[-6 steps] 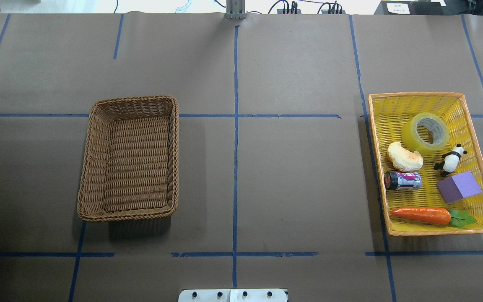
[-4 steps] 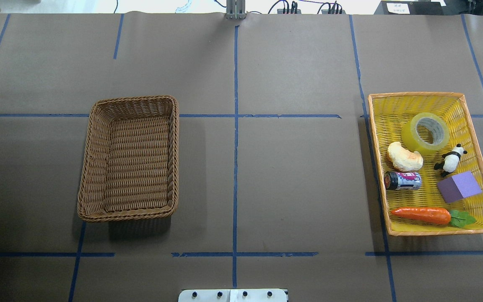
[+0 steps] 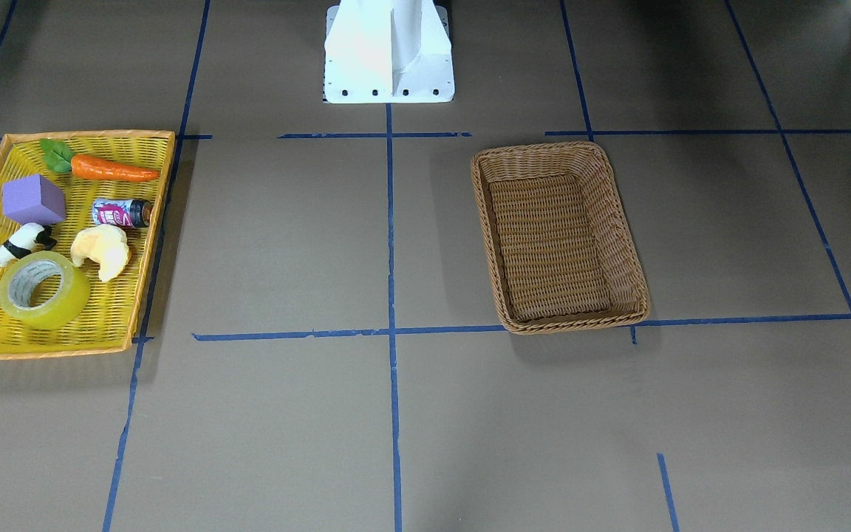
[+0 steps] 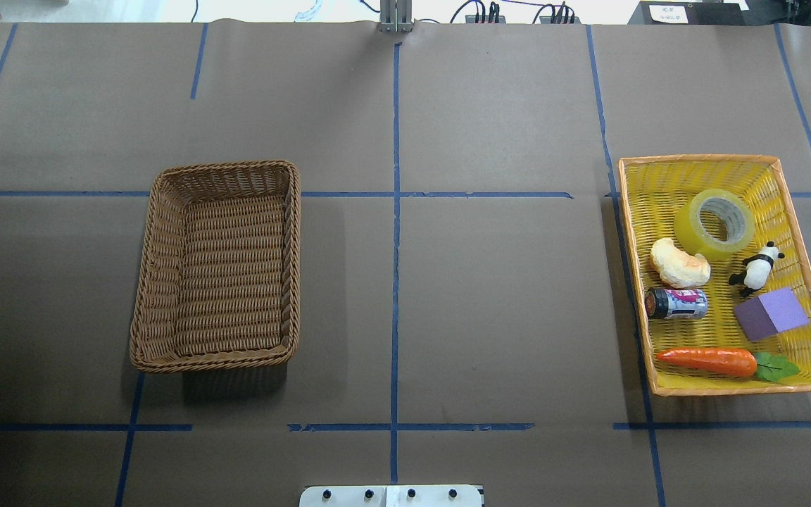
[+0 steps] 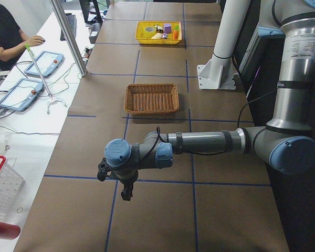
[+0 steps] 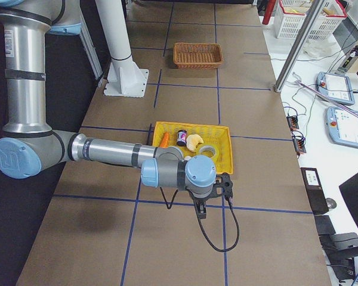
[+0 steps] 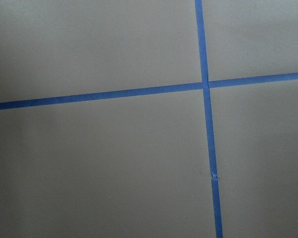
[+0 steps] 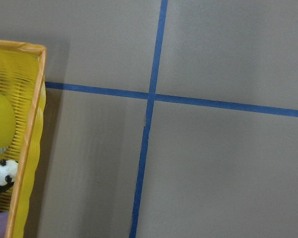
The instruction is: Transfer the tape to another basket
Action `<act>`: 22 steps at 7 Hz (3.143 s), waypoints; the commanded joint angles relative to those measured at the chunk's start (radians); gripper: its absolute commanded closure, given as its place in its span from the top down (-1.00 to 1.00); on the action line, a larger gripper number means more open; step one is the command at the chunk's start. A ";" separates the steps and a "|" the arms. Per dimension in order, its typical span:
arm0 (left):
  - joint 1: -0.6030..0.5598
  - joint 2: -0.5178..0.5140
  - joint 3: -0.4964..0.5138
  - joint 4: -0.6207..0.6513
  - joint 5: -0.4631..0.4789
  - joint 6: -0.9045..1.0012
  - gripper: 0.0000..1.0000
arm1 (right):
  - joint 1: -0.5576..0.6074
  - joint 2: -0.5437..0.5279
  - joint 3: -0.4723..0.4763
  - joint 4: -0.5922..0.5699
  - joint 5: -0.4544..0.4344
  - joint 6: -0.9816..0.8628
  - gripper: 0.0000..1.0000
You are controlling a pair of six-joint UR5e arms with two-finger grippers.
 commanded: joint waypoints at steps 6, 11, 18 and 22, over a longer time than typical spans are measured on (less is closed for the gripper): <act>0.002 -0.001 0.001 -0.004 -0.001 0.000 1.00 | -0.028 0.024 0.011 0.006 -0.002 0.032 1.00; 0.002 -0.004 0.000 -0.005 -0.001 0.000 1.00 | -0.254 0.106 0.146 0.011 0.006 0.412 1.00; 0.002 -0.012 -0.010 -0.005 -0.001 -0.012 1.00 | -0.445 0.228 0.089 0.123 -0.082 0.633 0.99; 0.005 -0.015 -0.017 -0.005 -0.001 -0.037 1.00 | -0.554 0.218 -0.023 0.426 -0.212 0.820 1.00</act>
